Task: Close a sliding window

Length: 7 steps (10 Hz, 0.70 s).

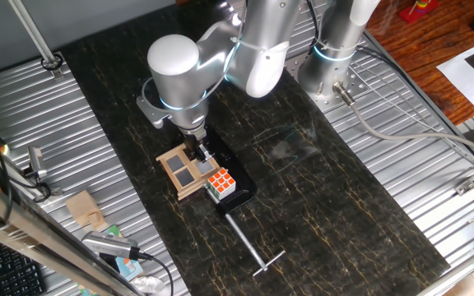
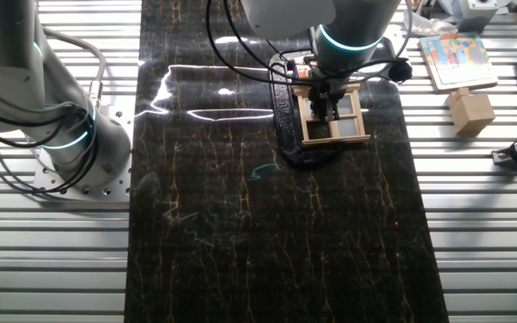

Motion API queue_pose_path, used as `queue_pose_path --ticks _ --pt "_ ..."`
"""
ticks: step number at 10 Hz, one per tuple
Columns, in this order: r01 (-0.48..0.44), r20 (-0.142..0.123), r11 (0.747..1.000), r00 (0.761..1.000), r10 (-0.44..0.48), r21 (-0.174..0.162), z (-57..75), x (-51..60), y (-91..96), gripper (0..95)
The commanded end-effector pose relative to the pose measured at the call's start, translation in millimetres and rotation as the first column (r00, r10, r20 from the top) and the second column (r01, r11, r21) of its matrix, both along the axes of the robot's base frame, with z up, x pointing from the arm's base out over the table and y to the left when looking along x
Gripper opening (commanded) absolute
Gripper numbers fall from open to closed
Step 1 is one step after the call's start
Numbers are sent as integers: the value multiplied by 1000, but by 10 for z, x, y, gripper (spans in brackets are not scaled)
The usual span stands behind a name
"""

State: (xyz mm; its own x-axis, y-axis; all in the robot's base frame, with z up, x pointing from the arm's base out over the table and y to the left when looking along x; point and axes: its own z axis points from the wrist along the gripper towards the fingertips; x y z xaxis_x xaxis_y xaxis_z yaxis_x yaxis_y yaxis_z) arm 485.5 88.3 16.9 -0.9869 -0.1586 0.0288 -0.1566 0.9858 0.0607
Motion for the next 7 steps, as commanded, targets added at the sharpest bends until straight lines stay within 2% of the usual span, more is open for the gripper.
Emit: queue_pose_path --ticks 1,7 --pt "1 3 1000 1000 -1 -2 -11 -1 -5 0" --pt "-3 7 1000 1000 3 -1 -14 -17 -48 0"
